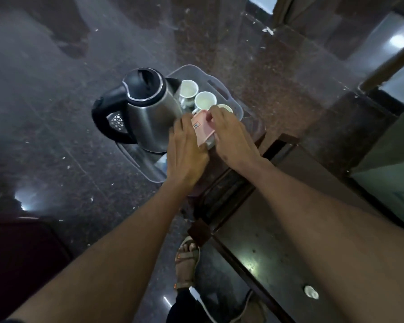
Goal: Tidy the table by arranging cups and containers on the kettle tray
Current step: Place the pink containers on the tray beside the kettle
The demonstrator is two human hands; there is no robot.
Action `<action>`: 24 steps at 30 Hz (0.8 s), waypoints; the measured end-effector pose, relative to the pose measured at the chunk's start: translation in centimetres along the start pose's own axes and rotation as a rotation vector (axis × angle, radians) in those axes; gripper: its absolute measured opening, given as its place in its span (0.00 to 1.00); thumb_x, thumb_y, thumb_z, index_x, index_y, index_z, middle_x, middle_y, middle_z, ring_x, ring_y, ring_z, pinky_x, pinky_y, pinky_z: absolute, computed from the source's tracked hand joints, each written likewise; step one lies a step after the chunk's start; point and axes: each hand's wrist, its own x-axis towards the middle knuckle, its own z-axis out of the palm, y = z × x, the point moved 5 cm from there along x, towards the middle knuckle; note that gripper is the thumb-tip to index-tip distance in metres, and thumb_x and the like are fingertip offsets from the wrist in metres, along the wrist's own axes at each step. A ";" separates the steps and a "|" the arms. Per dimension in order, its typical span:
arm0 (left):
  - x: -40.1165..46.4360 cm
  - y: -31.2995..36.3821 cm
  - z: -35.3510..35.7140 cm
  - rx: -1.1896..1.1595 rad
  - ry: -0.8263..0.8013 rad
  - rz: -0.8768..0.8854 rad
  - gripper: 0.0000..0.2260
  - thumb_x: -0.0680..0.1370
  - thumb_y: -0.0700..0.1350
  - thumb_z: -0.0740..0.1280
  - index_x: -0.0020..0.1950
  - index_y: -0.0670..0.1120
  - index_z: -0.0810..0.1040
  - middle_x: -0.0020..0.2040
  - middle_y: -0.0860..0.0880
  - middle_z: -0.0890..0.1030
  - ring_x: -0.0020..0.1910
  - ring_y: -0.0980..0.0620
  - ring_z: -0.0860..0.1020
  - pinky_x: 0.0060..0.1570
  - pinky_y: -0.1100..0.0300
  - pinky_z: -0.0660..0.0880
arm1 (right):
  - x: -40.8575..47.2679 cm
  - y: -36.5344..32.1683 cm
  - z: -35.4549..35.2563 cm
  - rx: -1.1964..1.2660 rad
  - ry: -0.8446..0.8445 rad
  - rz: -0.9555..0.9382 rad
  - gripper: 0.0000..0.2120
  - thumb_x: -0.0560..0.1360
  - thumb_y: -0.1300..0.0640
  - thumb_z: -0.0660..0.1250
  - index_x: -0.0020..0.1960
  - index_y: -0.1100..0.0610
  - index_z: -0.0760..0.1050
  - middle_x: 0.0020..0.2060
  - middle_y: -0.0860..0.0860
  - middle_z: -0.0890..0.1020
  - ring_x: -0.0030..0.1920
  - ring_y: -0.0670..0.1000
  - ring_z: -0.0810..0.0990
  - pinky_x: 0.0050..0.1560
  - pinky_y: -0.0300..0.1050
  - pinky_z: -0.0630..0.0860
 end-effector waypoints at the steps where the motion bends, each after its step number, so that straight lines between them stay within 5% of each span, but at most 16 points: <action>1: 0.1 -0.7 0.2 -0.001 -0.036 -0.024 0.26 0.73 0.39 0.72 0.70 0.42 0.71 0.61 0.40 0.75 0.57 0.37 0.76 0.58 0.42 0.75 | 0.3 -0.1 0.5 0.002 -0.014 -0.005 0.16 0.73 0.66 0.65 0.60 0.58 0.71 0.54 0.55 0.77 0.54 0.58 0.77 0.47 0.59 0.78; 8: -0.4 -3.2 2.4 0.038 -0.211 -0.031 0.20 0.79 0.42 0.67 0.71 0.39 0.72 0.67 0.40 0.72 0.64 0.37 0.75 0.60 0.40 0.75 | 0.3 0.9 3.1 -0.066 -0.062 0.011 0.20 0.72 0.71 0.60 0.61 0.57 0.73 0.56 0.54 0.73 0.48 0.61 0.78 0.42 0.56 0.77; 14: -0.6 -3.9 3.2 0.059 -0.242 -0.016 0.17 0.82 0.39 0.61 0.71 0.39 0.72 0.68 0.41 0.73 0.63 0.38 0.77 0.57 0.41 0.78 | 0.1 1.4 4.4 -0.112 -0.122 0.039 0.19 0.75 0.67 0.62 0.64 0.55 0.76 0.60 0.54 0.72 0.54 0.59 0.79 0.51 0.57 0.81; 19: -0.7 -3.5 3.0 -0.039 -0.230 0.079 0.20 0.86 0.39 0.58 0.77 0.39 0.71 0.74 0.39 0.74 0.73 0.39 0.73 0.74 0.46 0.69 | -0.4 0.9 4.4 -0.228 -0.176 -0.001 0.15 0.76 0.64 0.63 0.60 0.55 0.80 0.59 0.53 0.76 0.63 0.57 0.73 0.60 0.53 0.75; 24: 0.0 -2.5 3.9 -0.048 -0.204 0.222 0.15 0.84 0.38 0.58 0.67 0.39 0.79 0.64 0.36 0.81 0.64 0.39 0.78 0.68 0.49 0.70 | -1.2 0.5 3.8 -0.311 -0.214 -0.040 0.17 0.78 0.58 0.61 0.66 0.52 0.76 0.64 0.50 0.78 0.68 0.54 0.72 0.67 0.44 0.65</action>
